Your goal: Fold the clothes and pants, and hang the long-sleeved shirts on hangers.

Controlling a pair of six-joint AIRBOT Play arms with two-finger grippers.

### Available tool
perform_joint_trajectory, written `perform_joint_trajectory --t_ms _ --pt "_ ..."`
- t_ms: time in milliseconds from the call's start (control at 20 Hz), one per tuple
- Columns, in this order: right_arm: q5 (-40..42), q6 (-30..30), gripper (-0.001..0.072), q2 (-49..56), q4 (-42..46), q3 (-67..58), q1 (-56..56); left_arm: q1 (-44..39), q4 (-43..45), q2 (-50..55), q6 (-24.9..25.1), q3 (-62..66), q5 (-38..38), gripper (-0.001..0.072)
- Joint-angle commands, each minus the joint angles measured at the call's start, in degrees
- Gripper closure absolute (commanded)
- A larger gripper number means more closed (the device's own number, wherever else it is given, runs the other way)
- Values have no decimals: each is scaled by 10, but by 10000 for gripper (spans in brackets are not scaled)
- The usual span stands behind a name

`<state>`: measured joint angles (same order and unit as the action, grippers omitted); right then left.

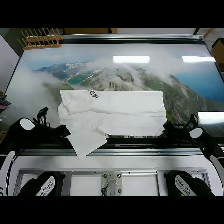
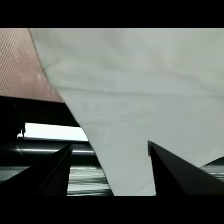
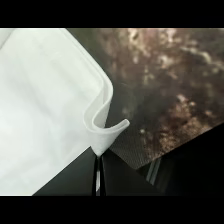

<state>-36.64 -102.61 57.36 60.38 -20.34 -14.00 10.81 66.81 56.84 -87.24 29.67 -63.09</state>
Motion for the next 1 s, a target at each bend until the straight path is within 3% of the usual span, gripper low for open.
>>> perform_joint_trajectory --t_ms 0,200,500,550,600,750,800,850,900,950 --pt "2 4 705 -2 -3 -1 0 -7 1 0 -13 -61 21 211" --pt "2 4 704 -2 -22 -1 0 -67 -64 0 -13 -79 84 212" --pt "1 5 704 -3 -22 -2 0 -117 -64 0 -30 -79 107 217" --pt "-7 7 704 -5 -22 -3 0 -114 -64 0 -39 -79 106 378" --pt "-16 18 705 -6 -20 -7 0 -107 -64 -1 -39 -79 106 591" --pt "-44 54 705 -15 -15 -30 0 -64 -63 -1 -27 -71 75 605" --pt "-48 54 704 -17 -15 -36 0 -47 -63 -1 -20 -62 54 529" --pt "-48 54 704 -19 -15 -39 0 -31 -63 -1 -8 -54 34 226" --pt "-48 54 704 -20 -15 -39 0 -15 -62 0 -4 -47 19 -13" --pt "-49 54 704 -20 -15 -39 0 4 -54 0 -2 -43 11 -13"
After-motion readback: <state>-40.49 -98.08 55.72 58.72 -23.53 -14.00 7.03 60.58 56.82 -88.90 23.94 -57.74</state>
